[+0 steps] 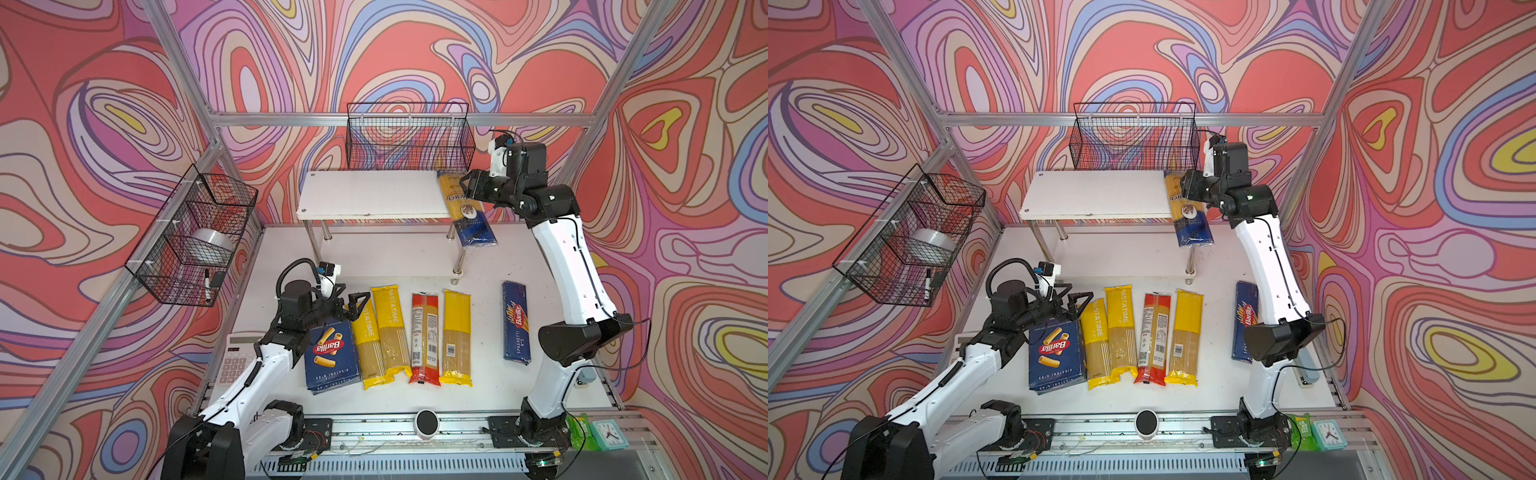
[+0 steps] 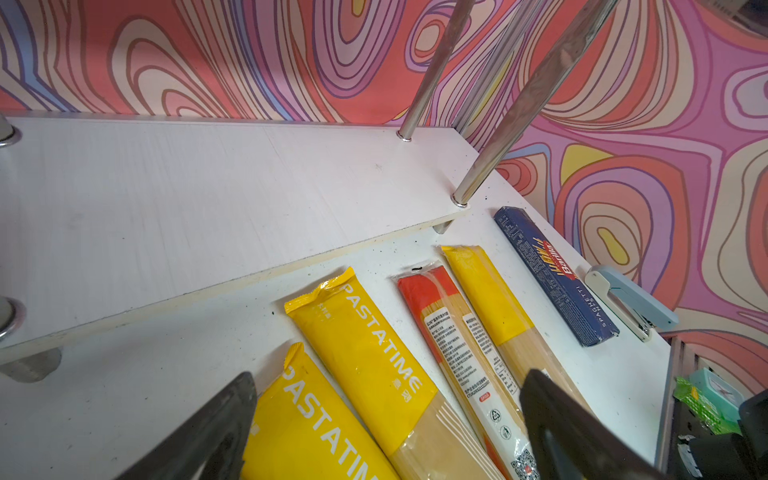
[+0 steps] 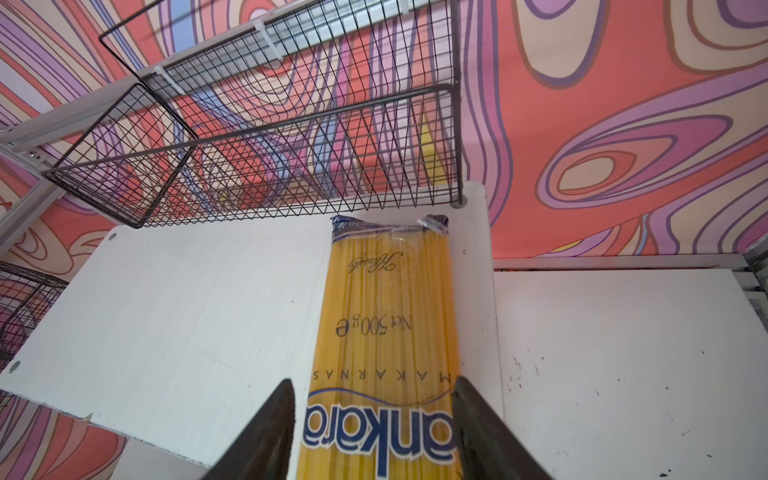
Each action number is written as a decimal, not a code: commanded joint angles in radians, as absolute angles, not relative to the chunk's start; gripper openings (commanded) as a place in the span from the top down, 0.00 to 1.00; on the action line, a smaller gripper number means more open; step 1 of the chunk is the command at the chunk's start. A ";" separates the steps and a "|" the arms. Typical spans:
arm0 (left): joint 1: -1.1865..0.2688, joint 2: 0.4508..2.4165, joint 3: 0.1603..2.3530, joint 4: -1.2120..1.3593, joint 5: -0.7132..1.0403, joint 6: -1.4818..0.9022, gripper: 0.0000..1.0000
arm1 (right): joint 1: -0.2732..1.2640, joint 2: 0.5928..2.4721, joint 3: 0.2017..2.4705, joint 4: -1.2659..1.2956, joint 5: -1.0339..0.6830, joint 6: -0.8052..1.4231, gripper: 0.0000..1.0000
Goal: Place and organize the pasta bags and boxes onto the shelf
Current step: 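Open the right gripper and draw it back while the left arm shifts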
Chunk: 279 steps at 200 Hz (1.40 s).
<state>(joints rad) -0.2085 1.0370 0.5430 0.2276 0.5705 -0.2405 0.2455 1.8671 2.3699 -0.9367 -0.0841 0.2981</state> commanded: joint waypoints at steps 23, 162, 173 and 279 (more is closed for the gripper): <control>-0.217 0.980 0.580 0.129 0.442 -0.216 0.00 | 0.239 1.661 2.161 -0.878 -0.003 0.253 0.35; -0.052 0.959 0.561 0.173 0.237 -0.345 0.00 | 0.204 0.955 1.020 -0.372 0.027 0.351 0.20; -0.028 0.956 0.539 0.207 0.219 -0.366 0.00 | 0.203 0.944 0.930 -0.286 0.012 0.363 0.20; -0.005 1.082 0.572 0.360 0.249 -0.285 0.00 | 0.203 1.132 0.694 0.255 -0.116 0.308 0.20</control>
